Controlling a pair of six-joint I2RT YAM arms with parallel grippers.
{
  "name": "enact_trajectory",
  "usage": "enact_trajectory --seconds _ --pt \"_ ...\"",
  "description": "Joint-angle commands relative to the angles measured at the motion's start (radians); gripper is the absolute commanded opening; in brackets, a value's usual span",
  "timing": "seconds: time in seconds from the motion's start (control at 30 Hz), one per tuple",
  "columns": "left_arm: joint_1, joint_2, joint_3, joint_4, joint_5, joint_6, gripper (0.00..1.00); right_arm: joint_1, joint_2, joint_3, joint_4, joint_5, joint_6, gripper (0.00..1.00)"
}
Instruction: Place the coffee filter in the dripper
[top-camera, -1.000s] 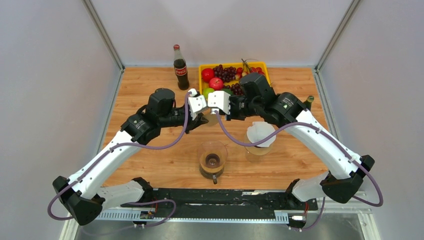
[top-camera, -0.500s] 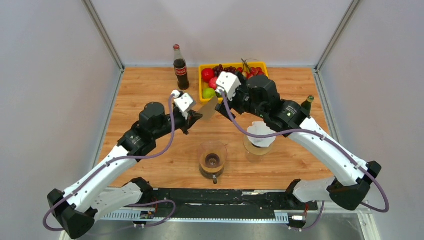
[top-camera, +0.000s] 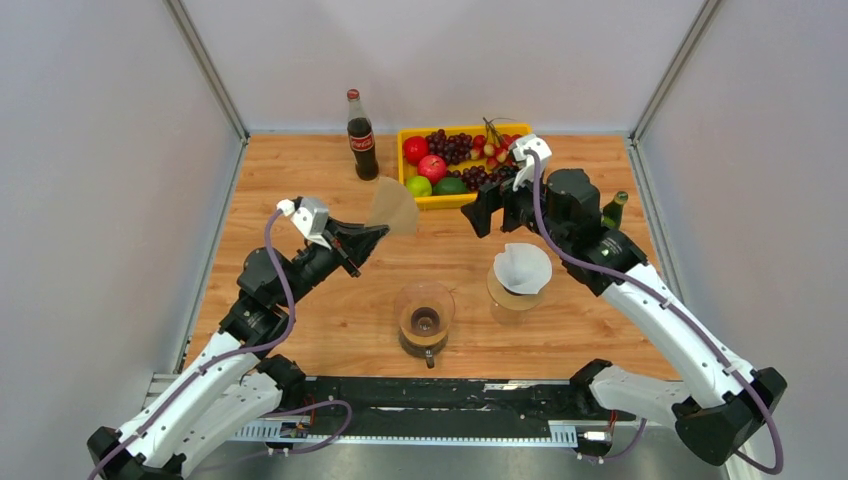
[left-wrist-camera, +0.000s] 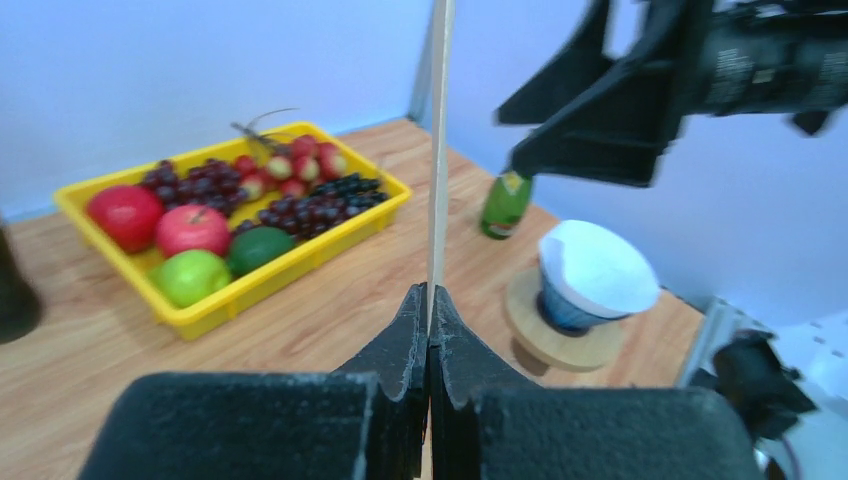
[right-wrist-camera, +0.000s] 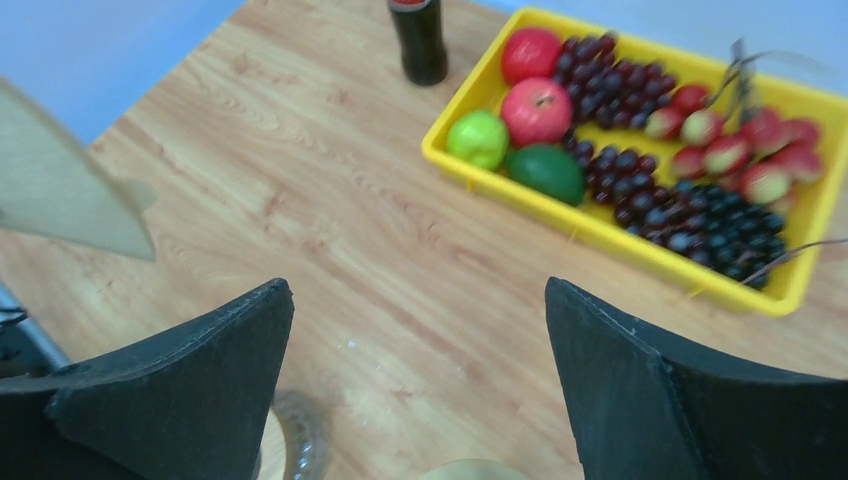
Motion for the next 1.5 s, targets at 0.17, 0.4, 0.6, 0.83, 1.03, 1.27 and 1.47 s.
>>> enact_trajectory --seconds 0.17,0.4,0.6,0.83,1.03,1.27,1.47 --pt "0.012 0.049 -0.025 0.219 0.288 -0.148 0.00 -0.034 0.046 -0.076 0.085 -0.278 0.140 1.00" --pt "0.020 0.089 -0.019 0.228 0.301 -0.164 0.00 -0.048 0.050 -0.104 0.137 -0.355 0.163 1.00" --pt "0.023 0.084 -0.022 0.237 0.307 -0.170 0.00 -0.050 0.015 -0.120 0.175 -0.434 0.166 1.00" --pt "0.022 0.082 -0.039 0.268 0.307 -0.207 0.00 -0.050 0.004 -0.127 0.210 -0.476 0.201 1.00" --pt "0.022 0.087 -0.045 0.276 0.295 -0.221 0.00 -0.050 -0.011 -0.126 0.235 -0.519 0.226 0.99" --pt "0.023 0.093 -0.051 0.295 0.290 -0.242 0.00 -0.049 -0.030 -0.139 0.237 -0.530 0.223 1.00" --pt "0.022 0.114 -0.052 0.335 0.358 -0.250 0.00 -0.048 -0.007 -0.133 0.239 -0.617 0.192 1.00"
